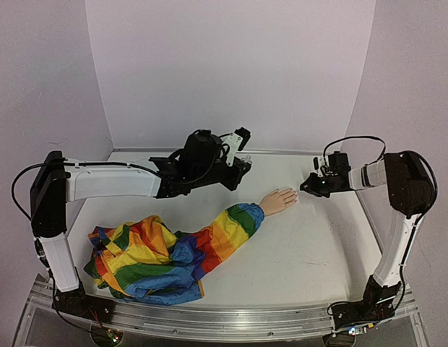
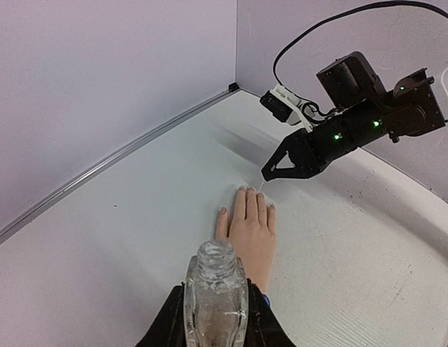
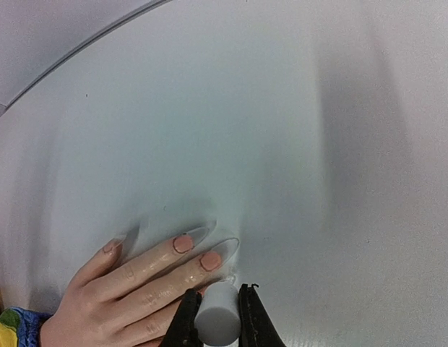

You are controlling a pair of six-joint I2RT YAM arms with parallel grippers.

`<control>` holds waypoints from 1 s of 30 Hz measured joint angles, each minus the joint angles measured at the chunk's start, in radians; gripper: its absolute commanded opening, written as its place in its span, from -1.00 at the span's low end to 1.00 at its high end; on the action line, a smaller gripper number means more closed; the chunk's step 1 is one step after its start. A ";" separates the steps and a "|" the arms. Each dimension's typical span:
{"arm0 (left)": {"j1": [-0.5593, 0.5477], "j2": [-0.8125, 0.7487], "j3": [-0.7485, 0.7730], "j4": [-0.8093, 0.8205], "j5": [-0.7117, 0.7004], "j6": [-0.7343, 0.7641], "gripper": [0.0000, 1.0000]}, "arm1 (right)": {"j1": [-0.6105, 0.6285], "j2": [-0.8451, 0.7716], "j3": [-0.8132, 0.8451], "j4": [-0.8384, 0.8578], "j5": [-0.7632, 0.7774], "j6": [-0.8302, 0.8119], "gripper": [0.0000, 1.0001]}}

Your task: Paint the nails

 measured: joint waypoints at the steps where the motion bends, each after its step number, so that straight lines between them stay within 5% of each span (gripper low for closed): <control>1: 0.000 0.000 0.000 0.000 0.000 0.000 -1.00 | 0.001 -0.004 -0.003 0.003 -0.005 0.000 -1.00; 30: 0.000 0.000 0.000 0.000 0.000 0.000 -1.00 | 0.005 -0.007 -0.014 0.006 -0.034 0.000 -1.00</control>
